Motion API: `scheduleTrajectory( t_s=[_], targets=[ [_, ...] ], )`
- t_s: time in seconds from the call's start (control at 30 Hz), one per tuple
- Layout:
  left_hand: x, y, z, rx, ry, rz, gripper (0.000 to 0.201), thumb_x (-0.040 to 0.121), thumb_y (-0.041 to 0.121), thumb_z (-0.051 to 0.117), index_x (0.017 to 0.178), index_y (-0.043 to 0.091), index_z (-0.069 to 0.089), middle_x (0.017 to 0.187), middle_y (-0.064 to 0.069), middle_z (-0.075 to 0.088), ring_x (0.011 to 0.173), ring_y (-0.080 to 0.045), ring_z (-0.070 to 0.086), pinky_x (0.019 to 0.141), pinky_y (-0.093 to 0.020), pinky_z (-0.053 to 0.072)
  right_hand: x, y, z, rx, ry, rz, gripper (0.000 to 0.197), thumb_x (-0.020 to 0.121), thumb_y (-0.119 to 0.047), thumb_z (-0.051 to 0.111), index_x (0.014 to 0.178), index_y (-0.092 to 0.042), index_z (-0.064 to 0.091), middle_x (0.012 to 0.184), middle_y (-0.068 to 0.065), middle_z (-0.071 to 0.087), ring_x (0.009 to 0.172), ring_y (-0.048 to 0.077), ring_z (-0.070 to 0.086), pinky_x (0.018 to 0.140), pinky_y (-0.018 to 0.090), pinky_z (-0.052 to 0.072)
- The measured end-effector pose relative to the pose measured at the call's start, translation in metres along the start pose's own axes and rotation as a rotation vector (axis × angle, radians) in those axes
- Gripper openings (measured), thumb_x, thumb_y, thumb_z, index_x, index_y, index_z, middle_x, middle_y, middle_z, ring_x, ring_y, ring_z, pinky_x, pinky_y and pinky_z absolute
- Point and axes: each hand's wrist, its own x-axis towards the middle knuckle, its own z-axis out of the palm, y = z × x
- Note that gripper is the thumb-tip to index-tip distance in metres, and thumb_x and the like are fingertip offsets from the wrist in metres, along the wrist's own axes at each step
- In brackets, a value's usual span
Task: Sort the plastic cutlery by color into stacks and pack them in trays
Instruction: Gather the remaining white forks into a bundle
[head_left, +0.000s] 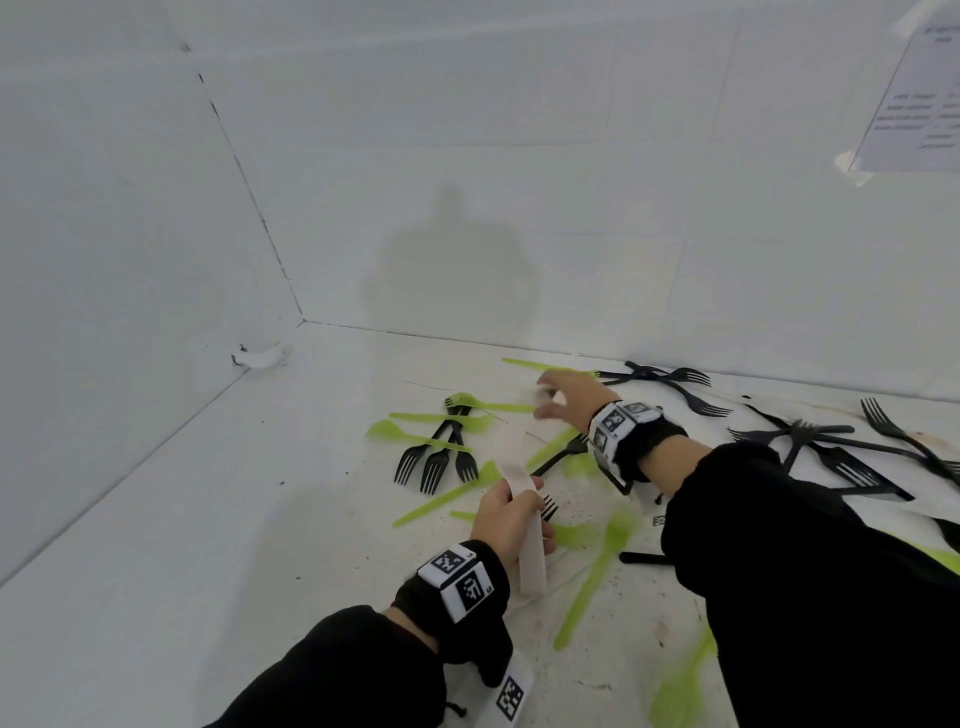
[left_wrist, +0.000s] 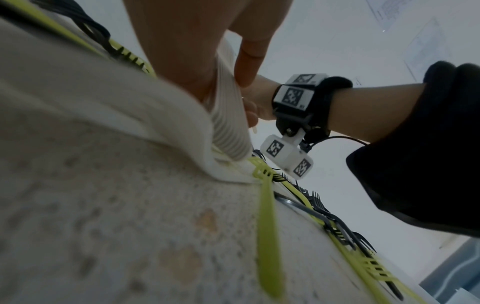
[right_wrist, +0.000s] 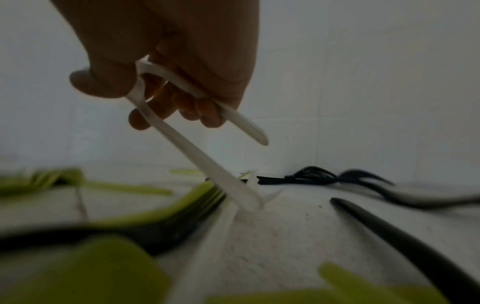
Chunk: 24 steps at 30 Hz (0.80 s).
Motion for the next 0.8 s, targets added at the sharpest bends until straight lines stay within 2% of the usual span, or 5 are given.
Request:
scheduleTrajectory(
  t_s=[0.13, 0.33, 0.43, 0.57, 0.8],
  targets=[
    [-0.001, 0.002, 0.005, 0.001, -0.020, 0.019, 0.017, 0.090, 0.000, 0.043, 0.101, 0.009, 0.052, 0.073, -0.010, 0.047, 0.056, -0.020, 0.050, 0.050, -0.028, 0.047, -0.012, -0.004, -0.027, 0.435, 0.278, 0.157, 0.032, 0.086, -0.029, 0.065, 0.109, -0.010, 0.053, 0.088, 0.006, 0.068, 0.084, 0.016, 0.057, 0.064, 0.017, 0.038],
    [-0.003, 0.001, 0.023, -0.059, -0.032, 0.057, 0.010, 0.096, 0.011, 0.047, 0.092, 0.013, 0.056, 0.077, -0.007, 0.050, 0.064, -0.020, 0.053, 0.059, -0.034, 0.051, -0.065, -0.007, -0.027, 0.651, 0.149, 0.168, 0.016, 0.091, -0.027, 0.057, 0.090, -0.013, 0.050, 0.069, -0.003, 0.063, 0.042, 0.007, 0.048, 0.046, 0.021, 0.036],
    [-0.007, -0.003, 0.035, -0.078, -0.054, 0.061, 0.009, 0.097, 0.014, 0.048, 0.094, 0.013, 0.056, 0.078, -0.008, 0.052, 0.067, -0.021, 0.053, 0.063, -0.035, 0.051, -0.098, -0.003, -0.014, 0.730, 0.077, 0.184, 0.016, 0.089, -0.023, 0.061, 0.078, -0.013, 0.054, 0.062, -0.002, 0.052, 0.048, 0.014, 0.041, 0.046, 0.024, 0.035],
    [-0.017, -0.009, 0.052, -0.058, -0.145, 0.069, 0.014, 0.098, 0.014, 0.046, 0.099, 0.013, 0.060, 0.093, -0.015, 0.064, 0.080, -0.027, 0.062, 0.072, -0.040, 0.056, -0.130, 0.008, 0.003, 0.798, 0.135, 0.287, 0.018, 0.082, -0.020, 0.070, 0.087, -0.016, 0.054, 0.067, 0.000, 0.053, 0.048, 0.013, 0.041, 0.045, 0.024, 0.036],
    [-0.034, -0.021, 0.078, -0.077, -0.191, 0.029, 0.012, 0.097, 0.013, 0.049, 0.092, 0.008, 0.059, 0.079, -0.010, 0.061, 0.064, -0.021, 0.062, 0.057, -0.032, 0.058, -0.172, 0.024, 0.006, 0.685, 0.314, 0.351, 0.014, 0.085, -0.023, 0.064, 0.079, -0.021, 0.051, 0.072, -0.003, 0.055, 0.060, 0.013, 0.050, 0.053, 0.026, 0.044]
  ],
)
